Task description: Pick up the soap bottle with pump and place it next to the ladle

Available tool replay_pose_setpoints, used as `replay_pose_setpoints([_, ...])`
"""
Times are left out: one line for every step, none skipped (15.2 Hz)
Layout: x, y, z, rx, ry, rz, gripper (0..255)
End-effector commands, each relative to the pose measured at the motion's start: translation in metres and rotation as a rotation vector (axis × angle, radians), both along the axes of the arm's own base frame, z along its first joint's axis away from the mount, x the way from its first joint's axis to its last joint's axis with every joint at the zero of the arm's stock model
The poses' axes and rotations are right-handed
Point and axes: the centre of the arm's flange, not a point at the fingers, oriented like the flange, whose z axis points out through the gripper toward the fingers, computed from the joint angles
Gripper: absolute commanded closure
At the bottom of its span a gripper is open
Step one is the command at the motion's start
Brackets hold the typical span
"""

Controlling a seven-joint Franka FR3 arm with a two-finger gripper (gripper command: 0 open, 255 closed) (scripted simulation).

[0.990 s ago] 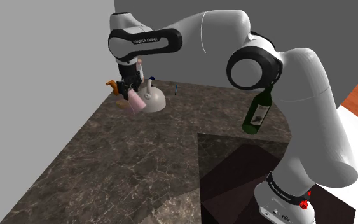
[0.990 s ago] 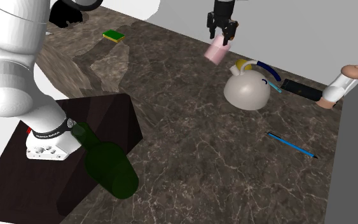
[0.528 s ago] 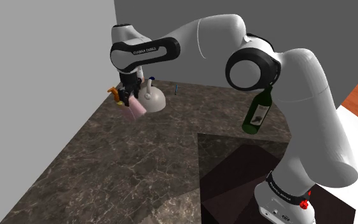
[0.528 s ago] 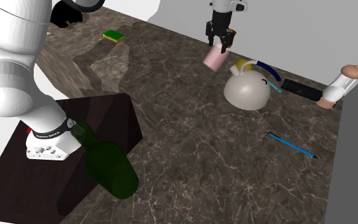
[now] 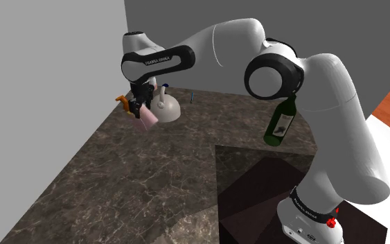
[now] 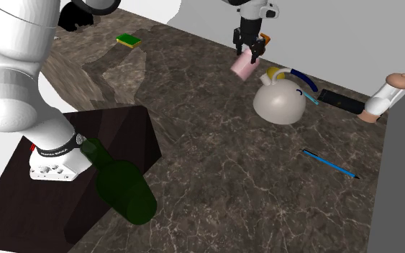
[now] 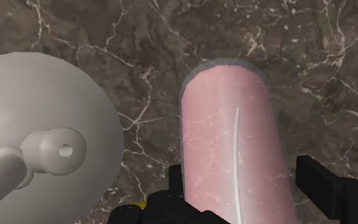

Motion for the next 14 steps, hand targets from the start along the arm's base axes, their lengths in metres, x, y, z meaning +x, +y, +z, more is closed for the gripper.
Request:
replay_pose_setpoints([-0.002, 0.0, -0.012, -0.007, 0.019, 0.001, 255])
replay_pose_setpoints([-0.002, 0.0, -0.012, -0.007, 0.019, 0.001, 255])
replay_pose_setpoints([-0.002, 0.0, -0.012, -0.007, 0.019, 0.001, 255])
replay_pose_setpoints([-0.002, 0.0, -0.012, -0.007, 0.019, 0.001, 255])
replay_pose_setpoints([-0.001, -0.001, -0.011, -0.007, 0.019, 0.001, 0])
replay_pose_setpoints([-0.002, -0.003, -0.011, -0.007, 0.019, 0.001, 0])
replay_pose_setpoints([-0.002, -0.003, -0.011, -0.007, 0.019, 0.001, 0])
replay_pose_setpoints([-0.002, -0.003, -0.011, -0.007, 0.019, 0.001, 0])
replay_pose_setpoints([-0.002, -0.002, -0.011, -0.007, 0.019, 0.001, 0])
replay_pose_setpoints([-0.002, 0.0, -0.012, -0.007, 0.019, 0.001, 0])
replay_pose_setpoints([-0.002, 0.0, 0.002, -0.007, 0.019, 0.001, 0])
replay_pose_setpoints([-0.002, 0.001, 0.015, -0.007, 0.019, 0.001, 0])
replay_pose_setpoints([-0.003, 0.001, 0.028, -0.007, 0.019, 0.001, 0])
replay_pose_setpoints([-0.003, 0.001, 0.038, -0.007, 0.019, 0.001, 0])
